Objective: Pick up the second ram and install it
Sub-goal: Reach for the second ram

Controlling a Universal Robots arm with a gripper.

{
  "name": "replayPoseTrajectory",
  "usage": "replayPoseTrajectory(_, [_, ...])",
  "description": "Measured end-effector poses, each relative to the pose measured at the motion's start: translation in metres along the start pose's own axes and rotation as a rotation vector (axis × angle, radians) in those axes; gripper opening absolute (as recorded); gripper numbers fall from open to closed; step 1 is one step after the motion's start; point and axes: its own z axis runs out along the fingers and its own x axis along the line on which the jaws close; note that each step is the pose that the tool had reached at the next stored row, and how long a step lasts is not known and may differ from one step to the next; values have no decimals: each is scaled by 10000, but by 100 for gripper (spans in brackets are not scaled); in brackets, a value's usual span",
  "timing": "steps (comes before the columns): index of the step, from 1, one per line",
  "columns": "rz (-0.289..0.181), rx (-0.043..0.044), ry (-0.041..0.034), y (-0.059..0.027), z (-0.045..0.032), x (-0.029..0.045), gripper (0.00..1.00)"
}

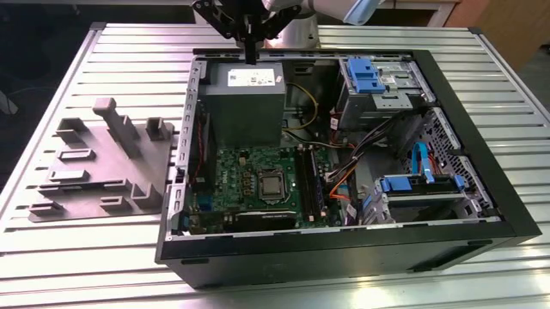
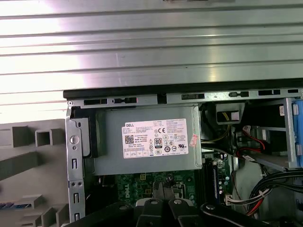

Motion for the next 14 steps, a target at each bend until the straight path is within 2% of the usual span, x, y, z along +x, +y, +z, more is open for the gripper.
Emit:
replayPoseTrajectory(12, [-1, -1, -3, -14, -2, 183, 10])
replayPoseTrajectory(14, [-1, -1, -4, -20, -3, 259, 10])
